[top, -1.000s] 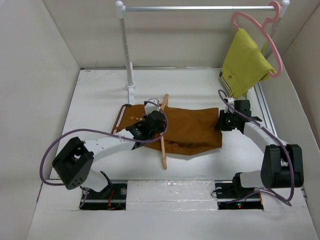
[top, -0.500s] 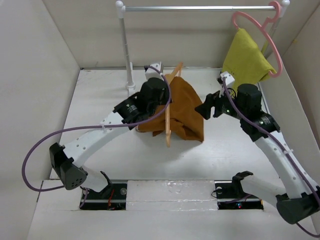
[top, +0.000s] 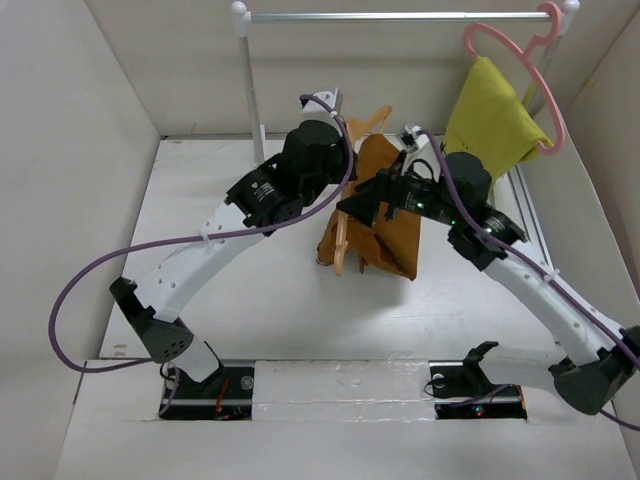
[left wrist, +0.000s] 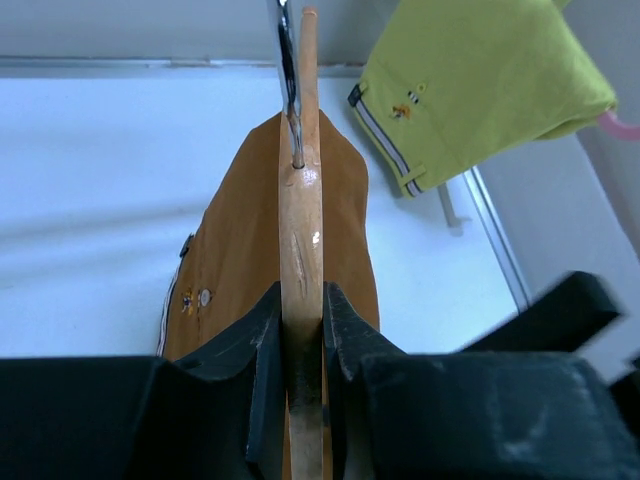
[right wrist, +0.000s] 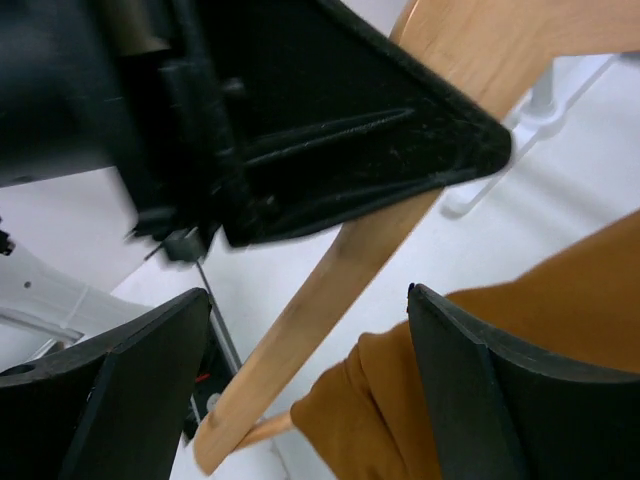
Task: Place the trousers on the hanger
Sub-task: Place the hanger at the clothesline.
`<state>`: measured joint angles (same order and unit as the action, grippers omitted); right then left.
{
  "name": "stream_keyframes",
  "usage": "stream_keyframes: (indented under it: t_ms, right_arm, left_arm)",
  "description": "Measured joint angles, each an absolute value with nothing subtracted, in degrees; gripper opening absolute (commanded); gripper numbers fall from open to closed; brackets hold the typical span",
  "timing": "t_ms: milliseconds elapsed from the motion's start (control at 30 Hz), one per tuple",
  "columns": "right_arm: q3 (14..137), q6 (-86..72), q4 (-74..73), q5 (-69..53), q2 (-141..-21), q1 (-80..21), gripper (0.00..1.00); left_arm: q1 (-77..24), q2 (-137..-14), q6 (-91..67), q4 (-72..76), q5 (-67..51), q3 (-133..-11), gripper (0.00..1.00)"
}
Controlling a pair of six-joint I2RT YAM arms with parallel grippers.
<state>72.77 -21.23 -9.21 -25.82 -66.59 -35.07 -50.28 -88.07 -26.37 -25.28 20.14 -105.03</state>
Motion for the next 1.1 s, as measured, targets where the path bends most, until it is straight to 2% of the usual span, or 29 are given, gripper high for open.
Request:
stream_keyframes:
  t_ms: [100,200,300,367,500,533,567,600,767,800,933,1100]
  right_arm:
    - [71.2,-23.5,-7.4,-25.7,-70.4,-36.5,0.79]
    - [68.4,-25.7,-4.6,-25.4,-71.8,-37.5,0.55]
    - [65.5,-31.7,-2.5,-24.3,-71.6,-37.6,0.11]
    - [63.2,-34.2,-1.3,-23.0,-71.6,-36.7,0.02]
    - [62.3,-34.3,3.1,-21.4,-71.3,-36.2,0.0]
    - [62.3,-35.0,3.6,-21.5,-71.1,-36.1,0.0]
    - [62.3,-36.0,3.9,-21.8,-70.8,-35.9,0.0]
    - [62.3,-36.9,4.1,-22.3,-70.7,-35.4,0.0]
    - [63.0,-40.5,3.7,-26.3,-71.7,-31.2,0.0]
    - [63.7,-41.0,3.5,-27.1,-72.6,-30.0,0.0]
    - [67.9,-41.9,3.5,-29.6,-76.4,-25.4,0.0]
    - [72.9,-43.4,5.7,-33.5,-79.5,-18.5,0.0]
  left_arm:
    - [-50.3,-89.4,-26.3,-26.7,19.4,-105.0,0.0]
    - [-50.3,-90.0,-26.3,-27.7,18.6,-104.8,0.0]
    - [-50.3,-90.0,-26.0,-28.3,18.6,-104.5,0.0]
    - [-50.3,-89.4,-25.9,-28.6,18.6,-104.5,0.0]
    - [-50.1,-89.3,-25.1,-25.9,18.6,-104.5,0.0]
    - [-50.1,-89.3,-25.1,-25.3,18.5,-104.5,0.21]
    - [-50.1,-89.3,-25.0,-25.0,18.4,-104.5,0.35]
    - [-50.0,-89.2,-25.1,-24.1,18.0,-104.5,0.59]
    - [-48.6,-87.5,-24.9,-18.4,15.7,-106.2,0.94]
    - [-48.4,-87.0,-24.6,-17.9,15.7,-107.1,0.99]
    - [-48.0,-84.4,-22.9,-15.4,15.7,-111.4,0.99]
    - [-48.1,-76.6,-20.3,-11.9,18.7,-109.3,0.99]
